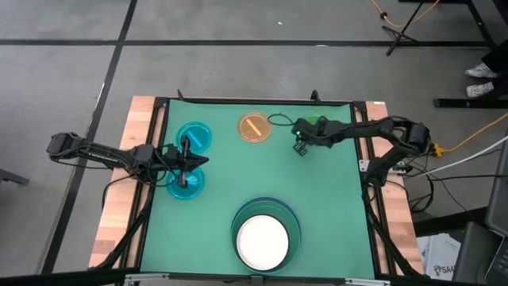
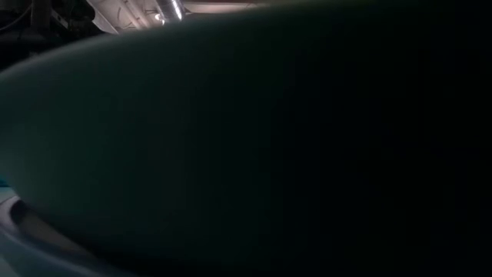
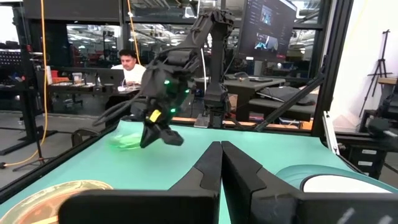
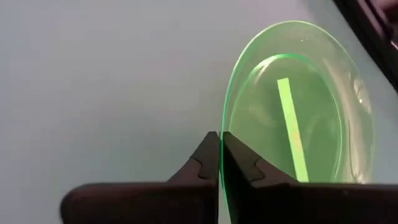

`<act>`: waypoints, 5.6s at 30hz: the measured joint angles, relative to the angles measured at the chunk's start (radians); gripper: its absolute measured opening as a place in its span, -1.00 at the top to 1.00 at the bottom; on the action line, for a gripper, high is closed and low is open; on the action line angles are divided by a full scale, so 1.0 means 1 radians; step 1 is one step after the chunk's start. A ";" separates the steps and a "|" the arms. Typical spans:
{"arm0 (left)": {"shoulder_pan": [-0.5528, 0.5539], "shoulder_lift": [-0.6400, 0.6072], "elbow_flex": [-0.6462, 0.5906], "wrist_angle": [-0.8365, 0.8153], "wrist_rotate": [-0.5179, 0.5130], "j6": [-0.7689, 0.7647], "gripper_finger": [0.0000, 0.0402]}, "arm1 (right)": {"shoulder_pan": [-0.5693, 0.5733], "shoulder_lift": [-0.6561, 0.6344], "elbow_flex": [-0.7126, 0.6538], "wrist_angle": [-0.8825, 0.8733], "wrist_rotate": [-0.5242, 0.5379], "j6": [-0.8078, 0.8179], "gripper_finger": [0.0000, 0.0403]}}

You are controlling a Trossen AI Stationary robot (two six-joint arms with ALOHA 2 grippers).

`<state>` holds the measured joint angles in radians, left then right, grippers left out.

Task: Stack plastic plates
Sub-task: Stack the green plate on top of the white plate, then stack the orange plate on top of the green plate

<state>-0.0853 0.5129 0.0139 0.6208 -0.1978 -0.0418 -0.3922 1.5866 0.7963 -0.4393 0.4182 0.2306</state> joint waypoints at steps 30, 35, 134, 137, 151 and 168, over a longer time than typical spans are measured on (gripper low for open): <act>0.000 0.000 0.000 -0.023 0.000 -0.001 0.98 | 0.822 0.000 0.240 0.157 -0.017 0.052 0.99; 0.000 0.000 0.000 -0.023 0.000 -0.009 0.98 | 0.903 0.000 0.240 0.257 -0.005 0.059 1.00; 0.000 0.000 0.000 -0.041 -0.057 0.063 0.98 | 0.153 0.396 0.361 0.334 -0.174 -0.575 0.36; 0.002 0.003 0.000 -0.061 -0.072 0.081 0.98 | 0.142 0.412 0.361 0.346 -0.154 -0.626 0.36; 0.003 0.005 0.000 -0.057 -0.076 0.079 0.98 | 0.117 0.454 0.365 0.411 -0.159 -0.736 0.38; 0.003 0.005 0.000 -0.064 -0.074 0.077 0.98 | 0.125 0.457 0.363 0.438 -0.157 -0.759 0.96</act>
<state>-0.0826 0.5182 0.0139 0.5571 -0.2718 0.0349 -0.2672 2.0436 1.1588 -0.0015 0.2616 -0.5285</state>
